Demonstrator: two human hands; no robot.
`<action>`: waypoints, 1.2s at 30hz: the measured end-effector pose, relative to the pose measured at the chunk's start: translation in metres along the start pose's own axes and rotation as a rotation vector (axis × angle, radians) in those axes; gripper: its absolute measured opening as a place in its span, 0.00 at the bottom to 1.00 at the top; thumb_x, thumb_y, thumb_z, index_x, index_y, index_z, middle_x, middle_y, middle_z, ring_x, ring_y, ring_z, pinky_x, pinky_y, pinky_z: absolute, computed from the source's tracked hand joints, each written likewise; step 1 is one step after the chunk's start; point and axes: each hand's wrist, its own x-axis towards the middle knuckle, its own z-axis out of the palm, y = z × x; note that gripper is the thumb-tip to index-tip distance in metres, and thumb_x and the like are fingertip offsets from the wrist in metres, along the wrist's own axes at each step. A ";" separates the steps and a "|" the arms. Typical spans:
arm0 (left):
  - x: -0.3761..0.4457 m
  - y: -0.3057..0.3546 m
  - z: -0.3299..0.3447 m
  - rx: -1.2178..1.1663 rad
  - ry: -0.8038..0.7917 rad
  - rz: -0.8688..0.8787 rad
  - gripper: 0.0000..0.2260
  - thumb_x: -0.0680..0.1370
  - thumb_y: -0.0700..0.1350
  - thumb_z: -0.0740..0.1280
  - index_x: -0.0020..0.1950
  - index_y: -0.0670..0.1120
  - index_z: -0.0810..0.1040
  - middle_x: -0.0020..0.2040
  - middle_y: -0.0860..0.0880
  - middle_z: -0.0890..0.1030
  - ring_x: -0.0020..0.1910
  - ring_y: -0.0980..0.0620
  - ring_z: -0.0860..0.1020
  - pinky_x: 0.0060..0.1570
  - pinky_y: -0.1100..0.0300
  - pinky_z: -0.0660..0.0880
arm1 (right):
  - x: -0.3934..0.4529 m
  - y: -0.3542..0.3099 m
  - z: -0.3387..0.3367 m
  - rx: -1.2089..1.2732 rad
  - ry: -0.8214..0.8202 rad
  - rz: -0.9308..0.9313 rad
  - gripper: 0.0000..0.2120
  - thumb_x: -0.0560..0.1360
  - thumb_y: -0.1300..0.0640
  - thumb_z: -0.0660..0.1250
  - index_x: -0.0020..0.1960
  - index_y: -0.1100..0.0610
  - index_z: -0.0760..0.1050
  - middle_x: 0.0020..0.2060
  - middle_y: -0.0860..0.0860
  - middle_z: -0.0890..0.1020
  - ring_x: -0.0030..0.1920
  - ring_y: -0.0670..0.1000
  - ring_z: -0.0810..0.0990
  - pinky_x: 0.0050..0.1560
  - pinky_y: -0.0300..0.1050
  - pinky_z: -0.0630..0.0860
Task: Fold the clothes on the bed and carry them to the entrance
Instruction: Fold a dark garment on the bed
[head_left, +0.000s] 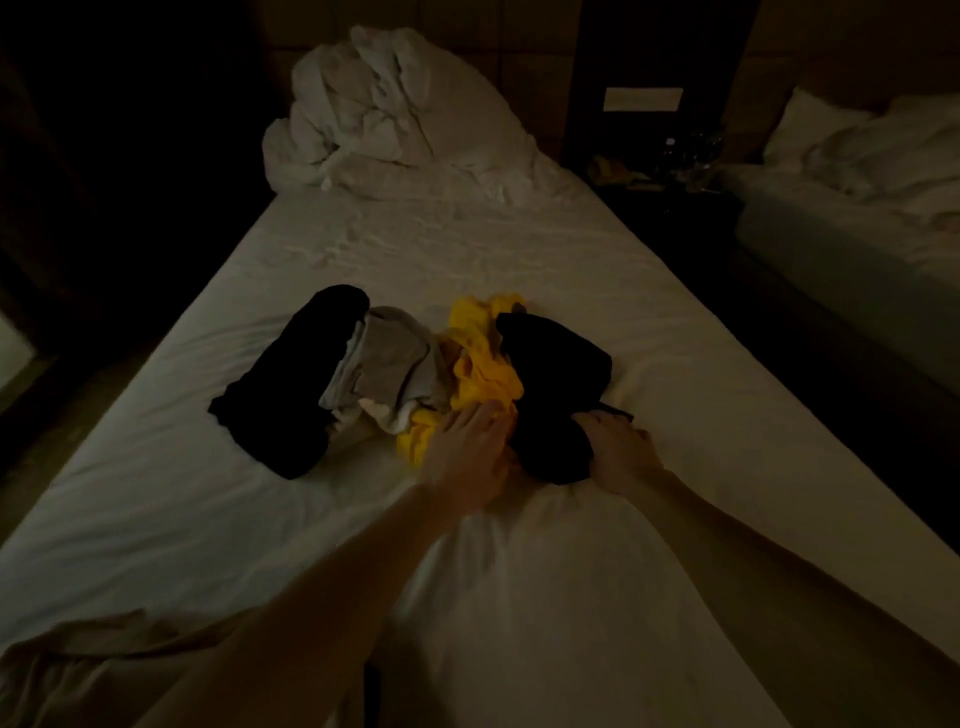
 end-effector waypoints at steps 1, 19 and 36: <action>0.005 0.004 0.009 -0.010 -0.029 0.033 0.23 0.76 0.51 0.63 0.71 0.49 0.69 0.72 0.49 0.69 0.71 0.47 0.67 0.67 0.52 0.63 | 0.006 0.002 0.006 -0.032 0.013 -0.017 0.24 0.76 0.57 0.64 0.71 0.47 0.65 0.68 0.49 0.71 0.68 0.55 0.69 0.62 0.54 0.69; 0.033 0.053 -0.095 -1.276 0.277 -0.509 0.18 0.82 0.45 0.59 0.72 0.45 0.69 0.66 0.41 0.76 0.66 0.42 0.74 0.67 0.44 0.70 | -0.063 -0.023 -0.117 0.948 0.332 -0.210 0.18 0.75 0.46 0.69 0.41 0.55 0.63 0.36 0.52 0.72 0.36 0.49 0.73 0.38 0.44 0.72; -0.100 0.054 -0.219 -0.660 0.028 -0.287 0.26 0.78 0.27 0.58 0.45 0.61 0.61 0.43 0.63 0.62 0.40 0.69 0.63 0.47 0.72 0.66 | -0.205 -0.092 -0.245 1.650 0.162 -0.198 0.10 0.83 0.54 0.58 0.52 0.55 0.78 0.41 0.51 0.83 0.42 0.52 0.82 0.46 0.50 0.78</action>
